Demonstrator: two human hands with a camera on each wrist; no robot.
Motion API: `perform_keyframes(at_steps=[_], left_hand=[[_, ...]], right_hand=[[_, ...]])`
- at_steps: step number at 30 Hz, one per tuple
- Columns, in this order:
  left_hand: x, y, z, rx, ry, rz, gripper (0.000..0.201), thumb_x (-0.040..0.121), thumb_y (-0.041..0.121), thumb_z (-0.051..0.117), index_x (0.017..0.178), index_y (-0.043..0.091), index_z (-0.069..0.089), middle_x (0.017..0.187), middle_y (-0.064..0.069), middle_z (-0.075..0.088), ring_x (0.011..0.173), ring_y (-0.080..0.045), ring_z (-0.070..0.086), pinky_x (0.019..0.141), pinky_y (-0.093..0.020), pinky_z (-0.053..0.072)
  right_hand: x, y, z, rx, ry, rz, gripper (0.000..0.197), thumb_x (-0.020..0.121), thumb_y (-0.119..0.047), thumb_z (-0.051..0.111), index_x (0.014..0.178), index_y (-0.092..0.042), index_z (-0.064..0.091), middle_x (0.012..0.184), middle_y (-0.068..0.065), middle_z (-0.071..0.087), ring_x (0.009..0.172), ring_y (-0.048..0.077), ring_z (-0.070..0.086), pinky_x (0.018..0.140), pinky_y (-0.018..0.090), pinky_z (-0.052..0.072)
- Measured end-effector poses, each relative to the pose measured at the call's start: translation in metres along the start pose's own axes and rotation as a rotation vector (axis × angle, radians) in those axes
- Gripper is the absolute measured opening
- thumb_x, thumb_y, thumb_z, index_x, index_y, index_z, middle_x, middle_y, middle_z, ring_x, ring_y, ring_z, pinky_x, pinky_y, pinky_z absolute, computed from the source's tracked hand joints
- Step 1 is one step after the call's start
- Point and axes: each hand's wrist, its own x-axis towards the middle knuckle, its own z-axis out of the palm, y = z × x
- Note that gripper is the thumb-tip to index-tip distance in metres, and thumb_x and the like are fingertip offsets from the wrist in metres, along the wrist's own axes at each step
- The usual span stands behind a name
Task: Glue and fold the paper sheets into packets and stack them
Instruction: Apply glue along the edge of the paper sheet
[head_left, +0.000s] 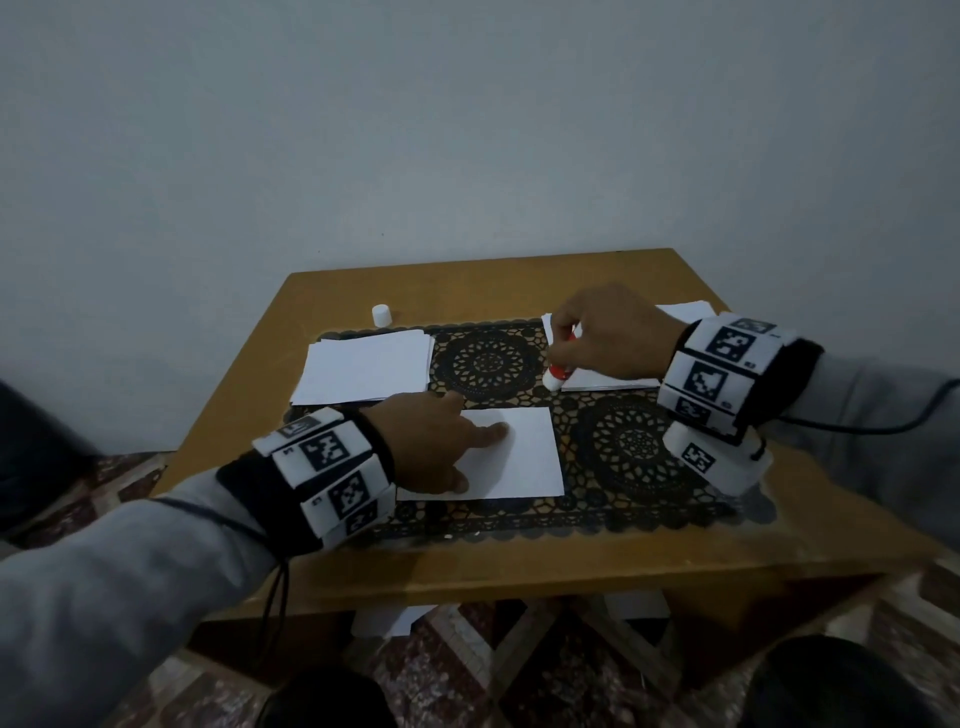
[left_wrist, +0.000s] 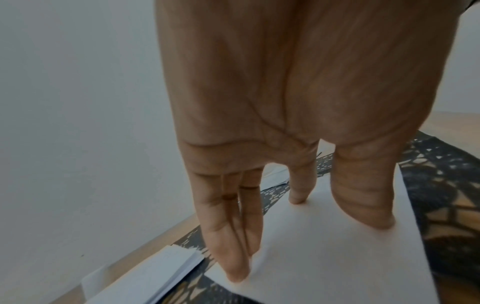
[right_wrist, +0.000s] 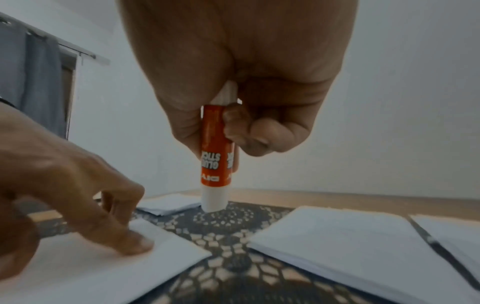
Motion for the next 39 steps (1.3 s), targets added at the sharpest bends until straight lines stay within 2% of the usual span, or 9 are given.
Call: perform_keyframes(at_steps=[6,13,17,22,26,29,31,34,39], left_hand=[[0.002,0.0,-0.004,0.0,-0.01,-0.002,0.077,0.091,0.051,0.052,0.15,0.041,0.004,0.133,-0.014,0.04,0.113,-0.029,0.051,0.087,-0.036,0.047],[0.003,0.0,-0.002,0.003,0.011,-0.008,0.078,0.09,0.051,0.053,0.149,0.041,0.003,0.134,-0.014,0.04,0.116,-0.03,0.05,0.094,-0.041,0.048],[0.002,-0.001,-0.001,0.003,0.03,0.009,0.077,0.09,0.051,0.053,0.15,0.041,0.005,0.133,-0.013,0.042,0.116,-0.029,0.049,0.094,-0.041,0.047],[0.007,-0.004,-0.004,-0.103,0.089,0.038,0.071,0.087,0.051,0.058,0.148,0.037,0.024,0.127,-0.007,0.044,0.115,-0.024,0.044,0.092,-0.035,0.043],[0.019,-0.006,-0.005,-0.305,0.146,0.023,0.06,0.079,0.046,0.07,0.131,0.032,0.044,0.123,-0.004,0.045,0.111,-0.023,0.044,0.09,-0.034,0.042],[0.027,-0.01,-0.009,-0.345,0.103,-0.021,0.071,0.072,0.046,0.077,0.129,0.025,0.04,0.124,-0.004,0.046,0.11,-0.022,0.044,0.088,-0.034,0.041],[0.031,-0.012,-0.012,-0.349,0.056,-0.045,0.075,0.07,0.047,0.079,0.128,0.021,0.04,0.125,-0.005,0.047,0.11,-0.023,0.045,0.088,-0.035,0.042],[0.033,-0.015,-0.014,-0.395,0.004,-0.062,0.071,0.068,0.046,0.08,0.121,0.019,0.041,0.119,-0.005,0.052,0.102,-0.022,0.05,0.083,-0.035,0.045],[0.03,-0.02,-0.012,-0.519,0.027,-0.06,0.051,0.069,0.042,0.081,0.1,0.022,0.045,0.09,0.004,0.053,0.081,-0.013,0.049,0.064,-0.027,0.038]], right_hand=[[-0.001,-0.009,0.017,0.024,-0.08,-0.033,0.019,0.087,-0.024,0.064,0.079,-0.011,0.075,0.079,-0.001,0.069,0.054,0.006,0.047,0.052,0.018,0.036],[-0.018,-0.006,0.03,0.101,-0.085,-0.022,0.016,0.083,-0.021,0.067,0.073,-0.013,0.076,0.081,-0.002,0.073,0.069,0.017,0.064,0.066,0.034,0.052],[-0.036,-0.011,0.029,0.112,-0.155,-0.057,0.014,0.08,-0.022,0.068,0.07,-0.017,0.076,0.072,-0.006,0.071,0.064,0.008,0.062,0.063,0.027,0.05],[-0.058,-0.02,0.028,0.091,-0.257,-0.116,0.016,0.082,-0.027,0.066,0.075,-0.019,0.077,0.077,-0.006,0.072,0.072,0.009,0.062,0.071,0.029,0.052],[-0.062,-0.019,0.017,0.182,-0.305,-0.088,0.017,0.085,-0.025,0.065,0.08,-0.016,0.078,0.081,-0.008,0.073,0.077,0.008,0.064,0.076,0.031,0.051],[-0.064,-0.017,-0.004,0.31,-0.363,-0.046,0.019,0.089,-0.02,0.063,0.082,-0.009,0.077,0.058,-0.016,0.065,0.05,0.004,0.055,0.054,0.017,0.042],[-0.065,-0.013,-0.018,0.352,-0.359,-0.029,0.02,0.091,-0.018,0.061,0.082,-0.009,0.076,0.046,-0.014,0.058,0.037,0.006,0.044,0.045,0.018,0.035],[-0.065,-0.005,-0.028,0.365,-0.31,-0.028,0.022,0.091,-0.02,0.061,0.08,-0.009,0.076,0.043,-0.008,0.055,0.036,0.01,0.043,0.045,0.022,0.036],[-0.066,0.004,-0.031,0.378,-0.289,-0.008,0.024,0.091,-0.025,0.061,0.08,-0.009,0.076,0.045,-0.01,0.055,0.039,0.011,0.044,0.054,0.032,0.039]])
